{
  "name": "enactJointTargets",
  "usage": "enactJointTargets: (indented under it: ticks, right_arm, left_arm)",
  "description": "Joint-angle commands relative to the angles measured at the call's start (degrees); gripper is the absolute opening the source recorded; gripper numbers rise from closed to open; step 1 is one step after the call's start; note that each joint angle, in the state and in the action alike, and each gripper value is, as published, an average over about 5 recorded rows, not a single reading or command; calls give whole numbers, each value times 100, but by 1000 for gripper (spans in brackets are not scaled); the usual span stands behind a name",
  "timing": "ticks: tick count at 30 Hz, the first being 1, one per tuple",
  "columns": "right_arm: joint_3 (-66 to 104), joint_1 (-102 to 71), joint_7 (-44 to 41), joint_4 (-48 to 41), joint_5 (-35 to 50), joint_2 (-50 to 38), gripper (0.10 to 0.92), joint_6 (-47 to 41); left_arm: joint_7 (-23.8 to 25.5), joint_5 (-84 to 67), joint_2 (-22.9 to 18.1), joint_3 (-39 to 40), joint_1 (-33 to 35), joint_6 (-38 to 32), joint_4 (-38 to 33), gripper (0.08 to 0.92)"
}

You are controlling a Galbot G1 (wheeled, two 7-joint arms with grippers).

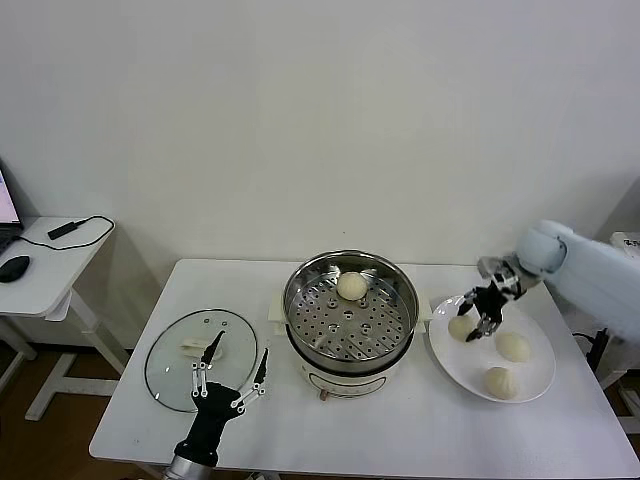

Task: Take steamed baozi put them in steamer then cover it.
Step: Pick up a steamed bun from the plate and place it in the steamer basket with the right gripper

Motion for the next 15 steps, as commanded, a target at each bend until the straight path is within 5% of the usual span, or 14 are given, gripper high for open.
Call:
enactJointTargets:
  ticks: [1, 15]
  right_arm:
    - [-1305, 1935, -446, 506, 903, 567, 645, -200]
    - [-1981, 2034, 866, 981, 2622, 2355, 645, -1155]
  left_arm:
    - [-16, 0, 35, 34, -23, 7, 11, 823]
    - [-68, -3, 90, 174, -118, -8, 81, 823]
